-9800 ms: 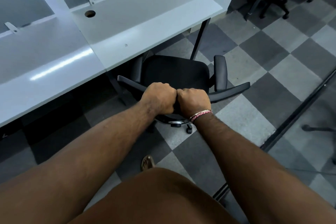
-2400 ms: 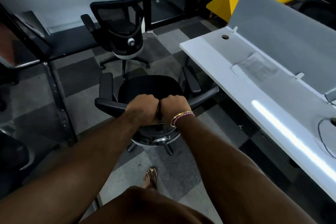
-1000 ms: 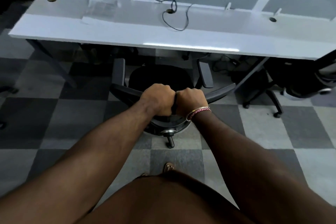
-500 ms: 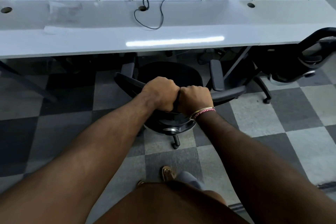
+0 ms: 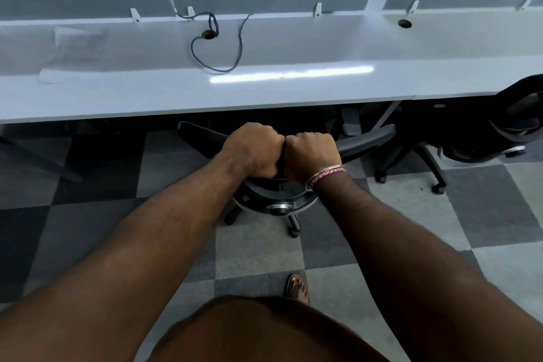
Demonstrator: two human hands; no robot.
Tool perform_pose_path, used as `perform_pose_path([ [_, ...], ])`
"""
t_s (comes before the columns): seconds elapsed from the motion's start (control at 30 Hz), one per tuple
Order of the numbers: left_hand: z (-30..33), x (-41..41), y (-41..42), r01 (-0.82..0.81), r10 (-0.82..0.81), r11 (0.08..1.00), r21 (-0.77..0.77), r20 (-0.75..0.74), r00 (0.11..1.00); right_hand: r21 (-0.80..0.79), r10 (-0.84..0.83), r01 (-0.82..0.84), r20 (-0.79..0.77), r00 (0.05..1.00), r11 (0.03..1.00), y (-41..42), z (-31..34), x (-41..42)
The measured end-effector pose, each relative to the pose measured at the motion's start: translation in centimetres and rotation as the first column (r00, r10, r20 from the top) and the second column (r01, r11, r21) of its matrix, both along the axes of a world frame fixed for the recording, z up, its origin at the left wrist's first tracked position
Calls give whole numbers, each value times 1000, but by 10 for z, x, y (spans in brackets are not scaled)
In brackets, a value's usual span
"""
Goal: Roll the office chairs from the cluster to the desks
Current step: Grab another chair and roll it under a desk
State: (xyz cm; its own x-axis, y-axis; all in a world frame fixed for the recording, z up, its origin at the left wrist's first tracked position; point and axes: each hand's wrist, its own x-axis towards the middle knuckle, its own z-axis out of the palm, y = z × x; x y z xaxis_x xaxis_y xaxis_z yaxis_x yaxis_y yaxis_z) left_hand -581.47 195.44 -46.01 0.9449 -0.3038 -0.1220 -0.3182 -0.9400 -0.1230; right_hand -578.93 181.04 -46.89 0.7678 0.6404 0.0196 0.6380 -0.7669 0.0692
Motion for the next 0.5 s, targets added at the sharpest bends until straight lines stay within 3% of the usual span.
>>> perform_pose_path([
  [0.27,-6,84,-57,-117,118,993,-28,12,993,-25,119,-121,-45,992,992,-52,7,101],
  [0.5,3,125,-45,-164,163,986,-16,-59,985,45,144,-143,-21,989,989,-42,2,143],
])
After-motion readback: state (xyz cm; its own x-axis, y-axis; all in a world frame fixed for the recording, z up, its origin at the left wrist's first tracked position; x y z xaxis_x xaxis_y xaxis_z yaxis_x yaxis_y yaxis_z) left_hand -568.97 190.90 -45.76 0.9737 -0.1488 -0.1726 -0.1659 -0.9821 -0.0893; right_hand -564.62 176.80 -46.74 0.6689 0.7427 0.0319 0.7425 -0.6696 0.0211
